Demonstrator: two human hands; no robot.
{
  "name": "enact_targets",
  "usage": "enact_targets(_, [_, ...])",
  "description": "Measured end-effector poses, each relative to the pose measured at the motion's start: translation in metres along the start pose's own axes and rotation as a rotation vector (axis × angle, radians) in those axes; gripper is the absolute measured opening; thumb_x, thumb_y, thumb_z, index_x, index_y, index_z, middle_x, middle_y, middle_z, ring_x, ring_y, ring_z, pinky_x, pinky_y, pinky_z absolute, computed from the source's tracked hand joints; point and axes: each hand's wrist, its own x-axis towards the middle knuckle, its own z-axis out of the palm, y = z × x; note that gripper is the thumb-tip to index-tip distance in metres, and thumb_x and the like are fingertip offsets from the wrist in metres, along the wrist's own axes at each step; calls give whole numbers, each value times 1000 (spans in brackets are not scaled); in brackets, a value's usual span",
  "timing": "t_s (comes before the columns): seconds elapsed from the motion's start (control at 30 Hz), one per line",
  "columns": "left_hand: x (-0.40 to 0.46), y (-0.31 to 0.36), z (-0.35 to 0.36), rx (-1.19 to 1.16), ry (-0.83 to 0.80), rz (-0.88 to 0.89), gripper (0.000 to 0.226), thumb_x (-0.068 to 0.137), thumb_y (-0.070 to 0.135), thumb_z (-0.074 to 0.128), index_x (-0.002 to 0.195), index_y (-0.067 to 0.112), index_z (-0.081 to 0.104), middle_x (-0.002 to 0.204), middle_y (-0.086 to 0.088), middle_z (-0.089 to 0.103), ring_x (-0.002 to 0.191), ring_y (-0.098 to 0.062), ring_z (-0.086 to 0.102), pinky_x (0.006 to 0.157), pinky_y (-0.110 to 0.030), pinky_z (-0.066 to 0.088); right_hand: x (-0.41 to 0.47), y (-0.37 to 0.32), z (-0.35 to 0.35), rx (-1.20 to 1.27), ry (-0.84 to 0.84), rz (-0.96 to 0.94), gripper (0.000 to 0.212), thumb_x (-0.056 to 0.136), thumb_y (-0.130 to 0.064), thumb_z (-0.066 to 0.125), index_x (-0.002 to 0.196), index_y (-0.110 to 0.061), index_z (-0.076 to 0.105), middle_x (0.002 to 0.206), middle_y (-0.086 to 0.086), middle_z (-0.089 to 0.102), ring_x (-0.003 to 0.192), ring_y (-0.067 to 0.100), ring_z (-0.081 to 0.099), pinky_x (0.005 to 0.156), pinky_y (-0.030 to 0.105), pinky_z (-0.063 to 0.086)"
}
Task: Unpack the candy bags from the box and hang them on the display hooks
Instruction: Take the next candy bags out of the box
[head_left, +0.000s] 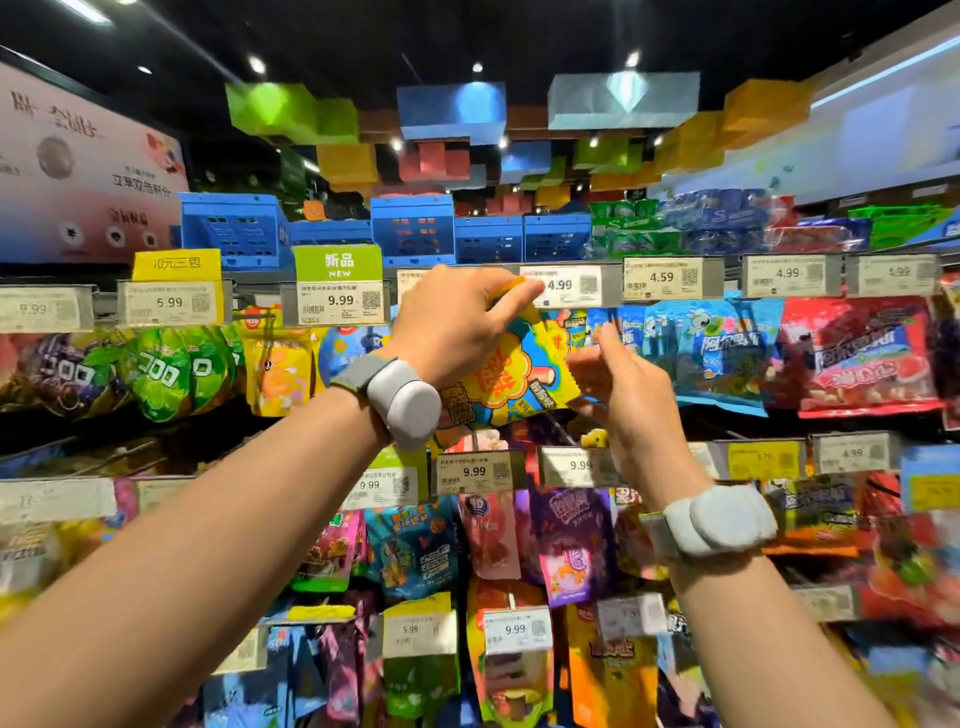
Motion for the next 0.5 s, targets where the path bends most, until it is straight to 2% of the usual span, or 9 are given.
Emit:
enact_targets(0.07, [-5, -2, 2, -36, 14, -4, 54, 96, 61, 37, 70, 20, 61, 61, 2, 59, 65, -22, 55, 65, -41, 47, -11, -3, 4, 34, -33, 9, 50, 101, -46, 47, 72, -15, 72, 77, 4, 74, 73, 17, 66, 68, 31, 50])
enact_targets(0.2, [-17, -8, 9, -153, 72, -19, 59, 95, 60, 35, 69, 11, 56, 59, -1, 57, 63, -26, 55, 62, -44, 45, -29, -4, 14, 81, -112, -28, 38, 101, -37, 52, 91, -7, 72, 88, 13, 75, 79, 20, 69, 68, 34, 57])
enact_targets(0.3, [-27, -5, 11, -231, 117, -29, 53, 97, 53, 39, 62, 14, 45, 53, 2, 44, 60, -28, 49, 58, -44, 40, -39, 4, 20, -44, -152, -129, 29, 95, -32, 63, 90, -4, 71, 97, 24, 72, 85, 27, 67, 83, 55, 56])
enact_targets(0.37, [-32, -2, 12, -246, 123, -43, 54, 97, 53, 38, 62, 13, 44, 54, 2, 42, 60, -29, 48, 57, -44, 38, -46, 5, 22, -101, -114, -189, 20, 93, -25, 66, 89, -6, 72, 95, 22, 73, 86, 32, 69, 84, 60, 55])
enact_targets(0.43, [-38, 0, 12, -291, 134, -78, 55, 97, 54, 37, 66, 10, 47, 56, 0, 44, 63, -29, 47, 59, -42, 36, -50, 3, 22, -126, -54, -214, 17, 93, -23, 66, 86, -8, 73, 87, 14, 75, 81, 27, 70, 78, 54, 58])
enact_targets(0.5, [-45, 0, 13, -414, 101, -113, 51, 97, 53, 41, 66, 13, 44, 57, 1, 45, 63, -27, 47, 60, -41, 36, -53, -3, 19, -36, 10, -181, 18, 95, -14, 64, 80, -11, 71, 73, 2, 74, 69, 14, 66, 66, 37, 58])
